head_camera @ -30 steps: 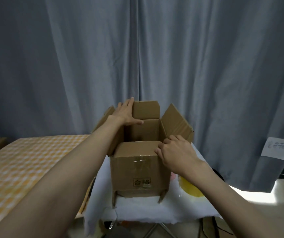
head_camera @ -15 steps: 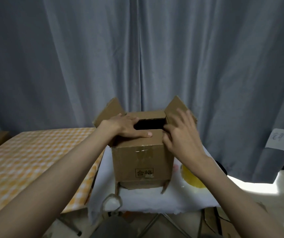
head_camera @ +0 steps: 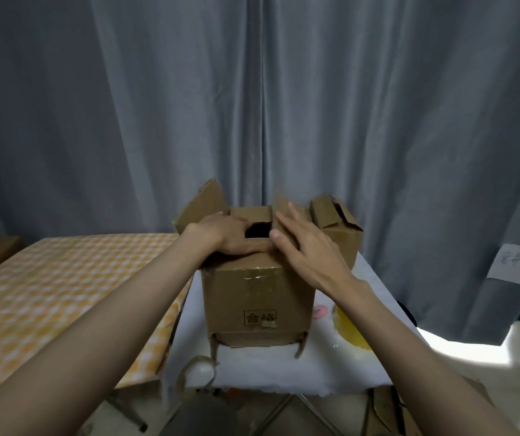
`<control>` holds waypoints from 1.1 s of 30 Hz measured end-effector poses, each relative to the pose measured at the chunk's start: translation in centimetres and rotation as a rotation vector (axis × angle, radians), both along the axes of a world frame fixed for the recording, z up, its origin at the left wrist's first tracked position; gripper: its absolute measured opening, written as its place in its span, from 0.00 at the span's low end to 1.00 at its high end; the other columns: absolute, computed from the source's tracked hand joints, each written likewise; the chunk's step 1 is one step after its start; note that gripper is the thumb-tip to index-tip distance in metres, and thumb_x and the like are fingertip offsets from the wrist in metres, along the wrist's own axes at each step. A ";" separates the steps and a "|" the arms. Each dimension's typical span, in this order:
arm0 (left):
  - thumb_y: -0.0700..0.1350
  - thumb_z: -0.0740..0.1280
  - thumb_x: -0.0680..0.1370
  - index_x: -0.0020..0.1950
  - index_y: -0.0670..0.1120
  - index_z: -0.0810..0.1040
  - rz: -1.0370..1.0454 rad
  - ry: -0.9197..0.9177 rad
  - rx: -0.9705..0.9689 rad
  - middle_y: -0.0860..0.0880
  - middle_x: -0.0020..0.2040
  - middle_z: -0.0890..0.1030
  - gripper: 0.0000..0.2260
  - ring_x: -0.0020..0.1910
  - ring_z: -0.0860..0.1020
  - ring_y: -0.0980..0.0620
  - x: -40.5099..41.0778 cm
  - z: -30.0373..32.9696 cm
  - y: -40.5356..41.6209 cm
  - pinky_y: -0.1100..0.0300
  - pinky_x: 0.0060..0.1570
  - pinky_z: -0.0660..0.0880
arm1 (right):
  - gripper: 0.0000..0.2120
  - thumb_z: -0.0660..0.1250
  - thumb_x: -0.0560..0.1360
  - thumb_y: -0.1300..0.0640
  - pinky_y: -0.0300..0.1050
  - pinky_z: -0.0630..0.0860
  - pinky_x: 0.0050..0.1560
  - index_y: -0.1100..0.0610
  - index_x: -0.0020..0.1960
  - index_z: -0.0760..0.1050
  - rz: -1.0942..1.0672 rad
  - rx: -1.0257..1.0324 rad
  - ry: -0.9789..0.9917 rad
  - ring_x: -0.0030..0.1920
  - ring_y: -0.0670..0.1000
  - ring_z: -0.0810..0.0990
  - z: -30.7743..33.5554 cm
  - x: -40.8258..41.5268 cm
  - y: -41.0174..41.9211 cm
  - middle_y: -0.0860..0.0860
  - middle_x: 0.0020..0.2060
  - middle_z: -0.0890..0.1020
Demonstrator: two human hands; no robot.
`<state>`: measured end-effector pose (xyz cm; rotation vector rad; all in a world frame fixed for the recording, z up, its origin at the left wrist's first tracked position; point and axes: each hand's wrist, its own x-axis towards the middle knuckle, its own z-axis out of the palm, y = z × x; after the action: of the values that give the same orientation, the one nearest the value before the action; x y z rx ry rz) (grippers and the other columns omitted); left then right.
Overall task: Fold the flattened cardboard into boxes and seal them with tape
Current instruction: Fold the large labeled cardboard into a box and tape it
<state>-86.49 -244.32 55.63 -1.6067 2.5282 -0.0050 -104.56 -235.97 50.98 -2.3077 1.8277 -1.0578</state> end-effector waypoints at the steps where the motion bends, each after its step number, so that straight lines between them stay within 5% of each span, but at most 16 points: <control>1: 0.84 0.44 0.63 0.79 0.55 0.60 0.002 -0.007 -0.015 0.48 0.78 0.64 0.52 0.76 0.62 0.41 0.2 0.1 0.2 0.44 0.73 0.61 | 0.30 0.49 0.80 0.33 0.54 0.67 0.68 0.45 0.78 0.61 0.013 0.028 0.032 0.75 0.50 0.64 -0.4 -0.1 -0.2 0.45 0.78 0.63; 4: 0.77 0.50 0.73 0.68 0.52 0.75 -0.069 -0.020 -0.142 0.47 0.66 0.77 0.38 0.66 0.71 0.45 1.3 0.2 0.9 0.47 0.68 0.65 | 0.27 0.53 0.81 0.36 0.52 0.68 0.69 0.47 0.76 0.67 0.020 0.032 0.080 0.73 0.49 0.67 -1.5 -0.2 -0.6 0.45 0.75 0.69; 6: 0.70 0.54 0.76 0.60 0.51 0.78 -0.143 0.008 -0.399 0.49 0.60 0.79 0.28 0.62 0.72 0.48 2.1 0.6 1.8 0.49 0.69 0.62 | 0.26 0.54 0.81 0.37 0.51 0.68 0.68 0.47 0.75 0.68 0.010 0.033 0.094 0.72 0.48 0.68 -1.8 -0.3 -0.9 0.44 0.74 0.70; 9: 0.61 0.59 0.78 0.64 0.43 0.73 -0.007 0.136 -0.713 0.44 0.66 0.73 0.25 0.65 0.70 0.43 3.4 1.6 3.8 0.49 0.66 0.63 | 0.25 0.57 0.81 0.38 0.50 0.67 0.69 0.47 0.74 0.70 0.015 0.035 0.090 0.71 0.49 0.69 -1.8 -0.7 -0.8 0.45 0.73 0.72; 12: 0.58 0.60 0.81 0.71 0.41 0.66 0.202 0.445 -0.567 0.41 0.69 0.70 0.26 0.63 0.72 0.37 4.5 1.7 4.9 0.47 0.56 0.71 | 0.25 0.58 0.80 0.38 0.51 0.65 0.71 0.48 0.72 0.72 0.011 0.034 0.061 0.70 0.48 0.70 -1.9 -1.1 -0.7 0.45 0.71 0.73; 17: 0.61 0.58 0.81 0.71 0.46 0.72 0.030 0.792 -0.413 0.44 0.63 0.79 0.26 0.61 0.76 0.43 2.5 0.5 5.9 0.54 0.53 0.72 | 0.21 0.59 0.82 0.44 0.45 0.61 0.69 0.48 0.73 0.72 0.034 0.036 0.020 0.71 0.47 0.69 -1.8 -1.0 -0.5 0.46 0.72 0.73; 21: 0.69 0.58 0.77 0.75 0.52 0.68 -0.073 0.781 -0.241 0.48 0.69 0.76 0.31 0.66 0.75 0.47 0.7 -0.3 6.1 0.53 0.61 0.72 | 0.19 0.58 0.83 0.48 0.43 0.61 0.69 0.48 0.72 0.72 0.057 0.036 0.004 0.71 0.47 0.69 -2.0 -1.7 -0.7 0.46 0.71 0.74; 27: 0.78 0.55 0.71 0.79 0.60 0.58 -0.186 0.460 -0.090 0.57 0.79 0.61 0.40 0.77 0.62 0.50 1.1 -3.5 5.3 0.49 0.72 0.64 | 0.18 0.61 0.82 0.50 0.49 0.56 0.75 0.48 0.71 0.73 0.082 0.094 -0.089 0.75 0.48 0.65 -2.0 -2.2 -0.8 0.46 0.72 0.73; 33: 0.81 0.54 0.67 0.77 0.66 0.57 -0.160 0.648 -0.003 0.58 0.80 0.56 0.41 0.79 0.49 0.57 2.6 -5.1 3.6 0.47 0.78 0.47 | 0.20 0.69 0.76 0.42 0.47 0.57 0.74 0.42 0.67 0.77 -0.057 0.142 -0.472 0.77 0.48 0.59 -2.6 -1.9 -0.5 0.47 0.78 0.61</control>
<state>-83.93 -240.67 50.50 -1.5908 3.1120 0.5842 -106.44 -236.42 48.37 -1.7445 1.7174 -1.2940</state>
